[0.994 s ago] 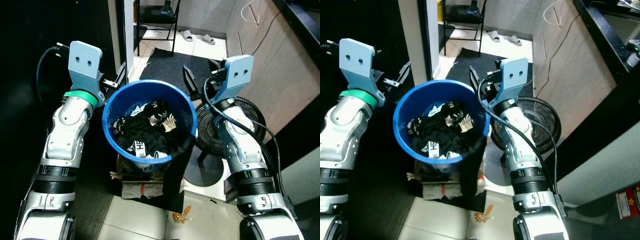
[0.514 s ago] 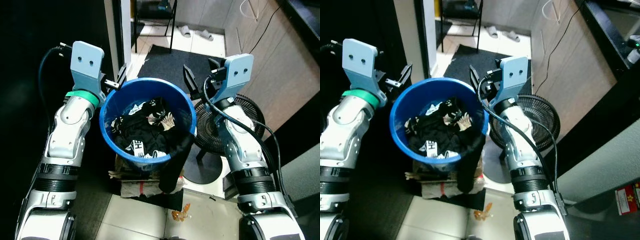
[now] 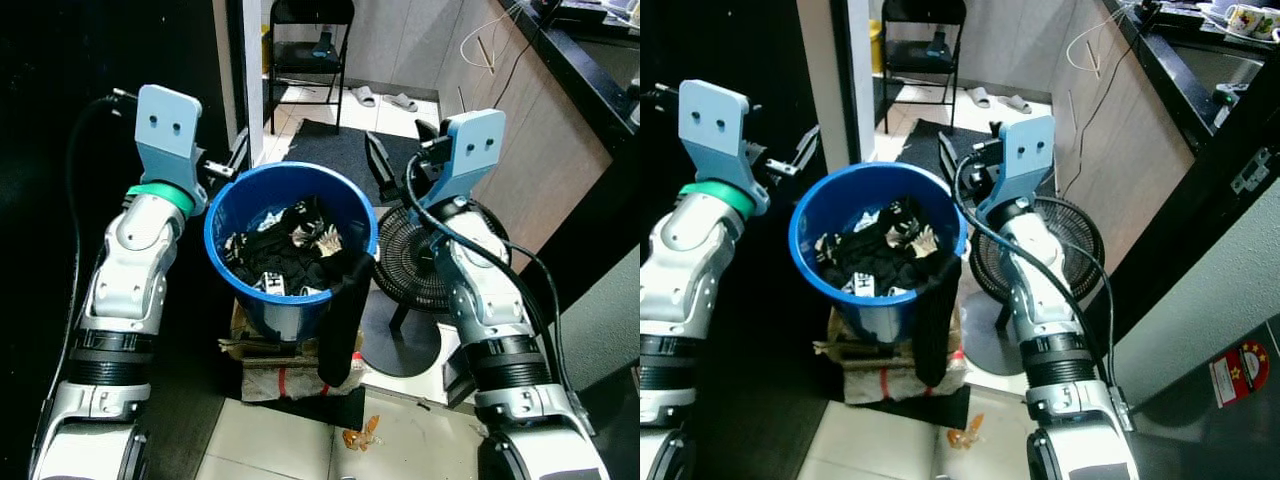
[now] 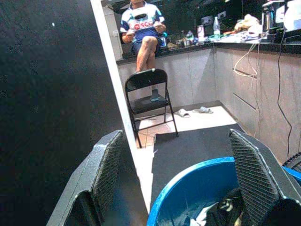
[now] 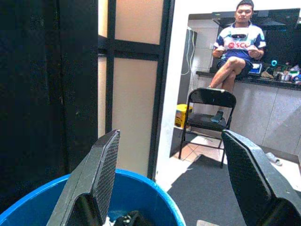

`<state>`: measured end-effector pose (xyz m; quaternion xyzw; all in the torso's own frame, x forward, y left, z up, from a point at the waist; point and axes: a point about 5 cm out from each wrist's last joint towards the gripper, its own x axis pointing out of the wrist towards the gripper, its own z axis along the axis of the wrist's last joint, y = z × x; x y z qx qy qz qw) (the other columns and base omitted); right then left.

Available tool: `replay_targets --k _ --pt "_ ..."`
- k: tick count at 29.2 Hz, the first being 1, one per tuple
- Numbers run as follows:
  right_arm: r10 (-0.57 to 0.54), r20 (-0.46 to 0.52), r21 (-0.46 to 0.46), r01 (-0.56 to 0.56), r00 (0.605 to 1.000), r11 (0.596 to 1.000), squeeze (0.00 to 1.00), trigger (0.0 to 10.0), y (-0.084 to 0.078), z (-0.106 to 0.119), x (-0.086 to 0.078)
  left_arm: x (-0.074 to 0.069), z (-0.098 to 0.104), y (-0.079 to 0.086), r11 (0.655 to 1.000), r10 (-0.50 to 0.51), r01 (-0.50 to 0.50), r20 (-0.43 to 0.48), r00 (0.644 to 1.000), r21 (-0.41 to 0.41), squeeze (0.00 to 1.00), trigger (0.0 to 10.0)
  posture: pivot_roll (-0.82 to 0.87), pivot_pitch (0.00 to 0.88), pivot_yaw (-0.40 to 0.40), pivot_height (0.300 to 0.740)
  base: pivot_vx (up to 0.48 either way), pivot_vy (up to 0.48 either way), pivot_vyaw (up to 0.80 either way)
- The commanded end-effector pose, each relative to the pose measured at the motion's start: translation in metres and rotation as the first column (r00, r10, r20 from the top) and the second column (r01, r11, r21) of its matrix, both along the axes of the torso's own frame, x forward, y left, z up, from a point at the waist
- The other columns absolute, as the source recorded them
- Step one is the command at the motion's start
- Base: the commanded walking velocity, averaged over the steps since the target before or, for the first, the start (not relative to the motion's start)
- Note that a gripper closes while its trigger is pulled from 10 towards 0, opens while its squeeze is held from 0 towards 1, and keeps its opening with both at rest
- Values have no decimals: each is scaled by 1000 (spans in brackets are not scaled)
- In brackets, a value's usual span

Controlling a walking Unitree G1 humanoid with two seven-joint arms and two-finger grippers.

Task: Clothes washing

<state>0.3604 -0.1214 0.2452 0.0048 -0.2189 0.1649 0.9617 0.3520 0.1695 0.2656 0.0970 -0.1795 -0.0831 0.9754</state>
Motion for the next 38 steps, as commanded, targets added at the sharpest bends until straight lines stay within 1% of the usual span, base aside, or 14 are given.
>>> replay_targets --k 1,5,9,10,12,14,18,20,22,27,33,35,36,38 --pt "-24 -23 -10 24 999 1000 0 10000 -4 -8 0 0 -11 0 1000 -22 22 -43 999 -3 0 10000 28 17 -23 740 0 0 0" --pt "-27 -30 -15 26 999 1000 0 10000 -4 -12 0 0 -17 -2 999 -49 50 -69 996 10 0 10000 28 17 -23 740 0 0 0" --pt "-62 -73 -8 62 995 998 0 10000 -14 -24 0 2 -40 -11 991 -101 112 -154 983 70 0 10000 4 36 5 740 0 0 0" --pt "-86 -100 -13 85 991 996 0 10000 -21 -32 1 6 -52 -9 993 -64 82 -190 980 87 0 10000 -1 43 8 740 0 0 0" --pt "-86 -100 -13 85 991 996 0 10000 -21 -32 1 6 -52 -9 993 -64 82 -190 980 87 0 10000 -1 43 8 740 0 0 0" --pt "-115 -148 -37 111 982 993 0 10000 -28 -46 1 13 -69 -2 992 5 26 -245 970 122 0 10000 -6 70 3 740 0 0 0" --pt "-119 -162 -44 113 980 993 0 10000 -30 -50 1 15 -74 1 991 20 15 -262 965 131 0 10000 -6 70 3 740 0 0 0" --pt "-127 -177 -58 119 976 991 0 10000 -32 -54 1 17 -81 0 986 30 22 -301 953 167 0 10000 -8 93 8 740 0 0 0" --pt "-174 -214 -103 155 961 983 0 10000 -39 -64 5 22 -97 3 981 52 30 -407 912 193 0 10000 -6 120 13 740 0 0 0" --pt "-222 -242 -130 196 944 972 0 10000 -47 -71 7 25 -106 6 984 55 33 -466 883 178 0 10000 -13 130 18 740 0 0 0" --pt "-245 -234 -93 229 941 969 0 10000 -59 -67 5 36 -91 -2 998 -10 38 -457 890 52 0 10000 -32 117 40 740 0 0 0" --pt "-210 -225 -91 194 952 977 0 10000 -58 -63 5 41 -76 -3 993 -95 50 -452 887 -109 0 10000 -35 113 41 740 0 0 0" --pt "-210 -225 -91 194 952 977 0 10000 -58 -63 5 41 -76 -3 993 -95 50 -452 887 -109 0 10000 -35 113 41 740 0 0 0" --pt "-194 -215 -118 172 957 978 0 10000 -58 -58 9 42 -68 -7 972 -186 95 -457 870 -215 0 10000 -32 111 37 740 0 0 0"
